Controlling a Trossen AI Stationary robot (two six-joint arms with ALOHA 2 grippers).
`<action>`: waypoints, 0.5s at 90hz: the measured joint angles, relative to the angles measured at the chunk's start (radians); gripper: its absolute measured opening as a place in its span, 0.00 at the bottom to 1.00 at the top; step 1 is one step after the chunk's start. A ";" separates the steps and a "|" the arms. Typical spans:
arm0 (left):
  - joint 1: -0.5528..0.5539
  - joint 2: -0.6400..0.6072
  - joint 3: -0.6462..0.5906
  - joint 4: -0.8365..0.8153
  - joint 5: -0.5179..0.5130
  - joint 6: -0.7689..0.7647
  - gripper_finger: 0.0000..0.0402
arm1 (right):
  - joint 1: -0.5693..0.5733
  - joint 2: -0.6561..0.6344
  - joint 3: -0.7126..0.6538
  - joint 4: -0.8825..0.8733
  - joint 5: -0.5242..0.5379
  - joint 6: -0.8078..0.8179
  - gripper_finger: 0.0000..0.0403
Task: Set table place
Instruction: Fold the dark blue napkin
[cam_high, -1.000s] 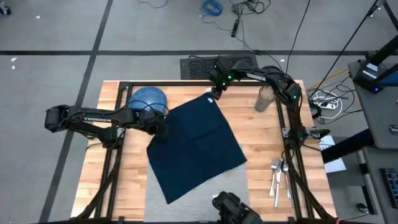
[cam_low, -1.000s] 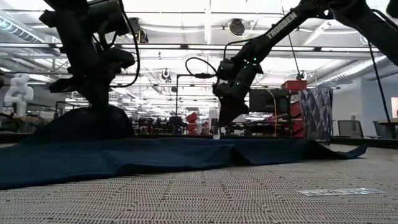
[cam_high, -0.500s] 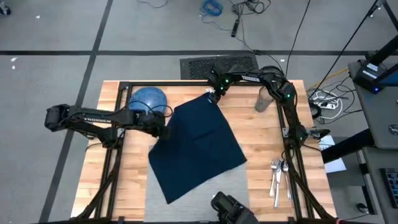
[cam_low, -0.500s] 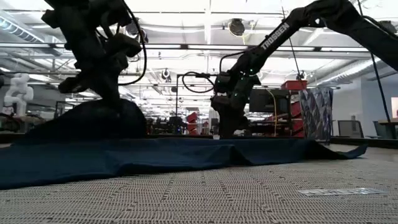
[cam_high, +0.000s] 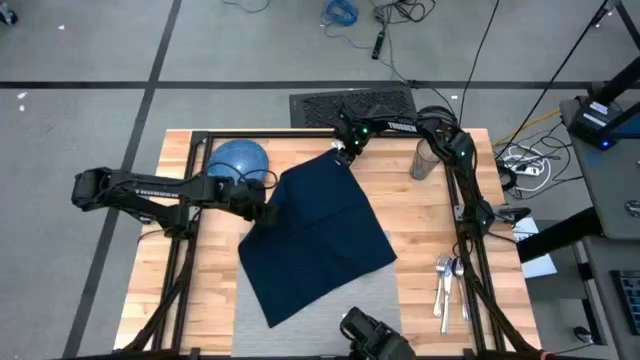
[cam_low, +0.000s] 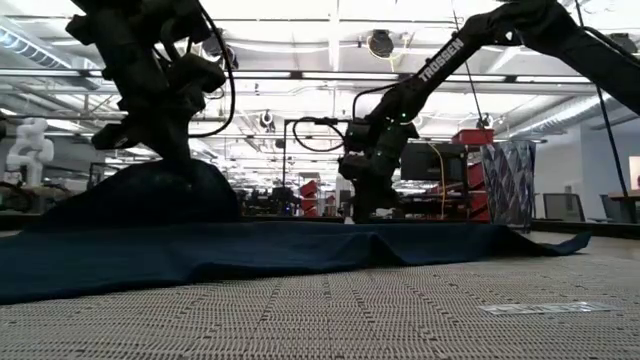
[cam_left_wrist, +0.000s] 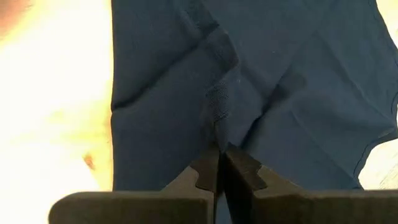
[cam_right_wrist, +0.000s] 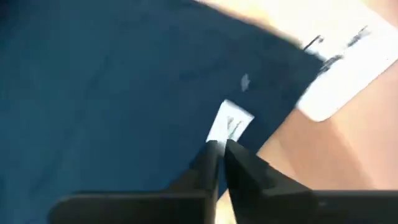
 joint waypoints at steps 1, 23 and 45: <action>0.000 0.000 0.000 0.000 0.000 0.000 0.00 | -0.001 0.000 0.000 0.002 -0.002 0.000 0.02; 0.000 0.000 0.000 0.000 0.003 0.000 0.00 | -0.014 -0.009 0.062 -0.020 -0.004 0.007 0.00; 0.000 0.000 0.000 -0.044 0.005 0.006 0.00 | 0.006 0.036 0.059 -0.148 0.000 -0.035 0.00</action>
